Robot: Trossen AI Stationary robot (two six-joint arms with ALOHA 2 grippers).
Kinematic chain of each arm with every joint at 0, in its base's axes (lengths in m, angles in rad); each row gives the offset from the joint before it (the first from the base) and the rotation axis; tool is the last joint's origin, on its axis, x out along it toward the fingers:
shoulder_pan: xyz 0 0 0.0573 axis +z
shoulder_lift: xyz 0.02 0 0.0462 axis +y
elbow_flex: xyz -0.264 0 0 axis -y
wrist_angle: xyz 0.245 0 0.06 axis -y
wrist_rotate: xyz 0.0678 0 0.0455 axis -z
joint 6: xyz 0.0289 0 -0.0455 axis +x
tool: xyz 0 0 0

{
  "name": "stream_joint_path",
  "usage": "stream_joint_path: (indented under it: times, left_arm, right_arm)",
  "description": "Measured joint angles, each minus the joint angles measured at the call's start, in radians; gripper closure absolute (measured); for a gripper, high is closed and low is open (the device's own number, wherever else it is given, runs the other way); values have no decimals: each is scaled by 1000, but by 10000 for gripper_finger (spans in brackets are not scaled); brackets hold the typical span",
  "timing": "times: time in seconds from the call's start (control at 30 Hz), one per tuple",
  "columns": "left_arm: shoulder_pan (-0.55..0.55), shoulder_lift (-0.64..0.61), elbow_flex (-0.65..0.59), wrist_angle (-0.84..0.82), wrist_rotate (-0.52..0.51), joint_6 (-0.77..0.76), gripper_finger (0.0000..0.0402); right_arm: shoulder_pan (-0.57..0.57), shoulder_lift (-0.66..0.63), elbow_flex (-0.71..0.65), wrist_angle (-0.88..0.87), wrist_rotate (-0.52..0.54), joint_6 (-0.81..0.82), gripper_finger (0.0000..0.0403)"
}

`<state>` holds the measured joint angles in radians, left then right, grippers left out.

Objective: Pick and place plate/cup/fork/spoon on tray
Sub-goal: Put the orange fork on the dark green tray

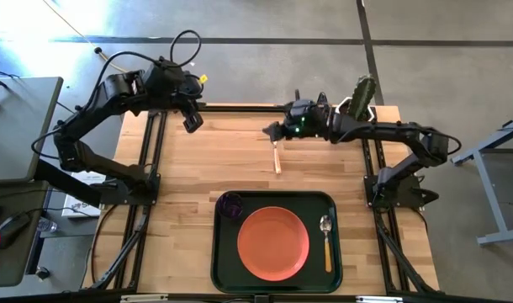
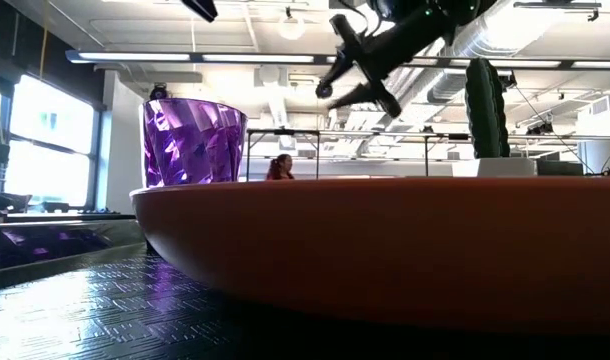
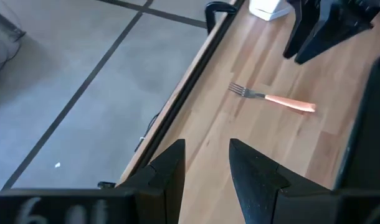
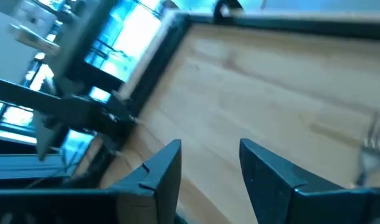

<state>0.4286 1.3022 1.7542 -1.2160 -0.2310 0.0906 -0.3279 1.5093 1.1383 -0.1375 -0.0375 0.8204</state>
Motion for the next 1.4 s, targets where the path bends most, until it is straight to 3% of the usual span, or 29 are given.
stream_joint_path:
  times: [0.27,0.43,0.63,0.87,1.4]
  left_arm:
    - [63,0,0,0,0,0,287]
    - [91,0,0,0,0,0,287]
    - [117,0,0,0,0,0,287]
    - [130,0,0,0,5,0,287]
    - [130,0,0,0,12,-1,287]
  right_arm:
    - [-51,3,218,-108,2,-155,258]
    - [-59,57,415,-371,98,-244,258]
    - [-59,195,573,-681,139,-186,259]
    - [-58,332,590,-868,98,-90,259]
    - [-36,550,582,-873,82,-59,259]
